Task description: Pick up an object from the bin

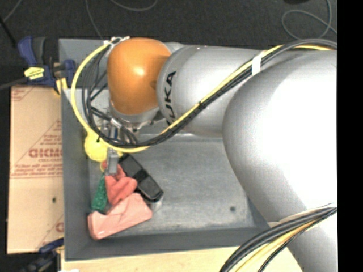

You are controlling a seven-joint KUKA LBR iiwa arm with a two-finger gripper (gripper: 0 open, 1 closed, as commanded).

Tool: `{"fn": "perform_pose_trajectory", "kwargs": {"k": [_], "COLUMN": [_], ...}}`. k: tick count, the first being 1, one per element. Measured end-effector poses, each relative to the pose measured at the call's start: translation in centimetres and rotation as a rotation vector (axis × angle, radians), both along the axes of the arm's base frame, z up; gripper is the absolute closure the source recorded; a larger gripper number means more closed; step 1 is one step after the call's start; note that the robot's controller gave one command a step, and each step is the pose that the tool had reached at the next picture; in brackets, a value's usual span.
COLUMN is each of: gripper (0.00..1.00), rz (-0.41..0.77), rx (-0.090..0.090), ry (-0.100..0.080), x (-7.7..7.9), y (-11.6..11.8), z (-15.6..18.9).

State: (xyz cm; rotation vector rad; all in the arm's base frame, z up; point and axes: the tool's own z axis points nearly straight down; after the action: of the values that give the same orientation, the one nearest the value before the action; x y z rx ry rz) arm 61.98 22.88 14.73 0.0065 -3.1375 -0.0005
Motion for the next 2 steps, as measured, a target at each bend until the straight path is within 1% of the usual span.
{"fn": "perform_pose_trajectory", "kwargs": {"k": [1, 2], "gripper": [0.0, 0.0], "rz": [-0.004, -0.112], "rx": [0.001, 0.002], "ry": [-0.007, -0.008], "x": [0.2, 1.1], "y": [-0.1, 0.0], "z": [0.5, -3.9]}}
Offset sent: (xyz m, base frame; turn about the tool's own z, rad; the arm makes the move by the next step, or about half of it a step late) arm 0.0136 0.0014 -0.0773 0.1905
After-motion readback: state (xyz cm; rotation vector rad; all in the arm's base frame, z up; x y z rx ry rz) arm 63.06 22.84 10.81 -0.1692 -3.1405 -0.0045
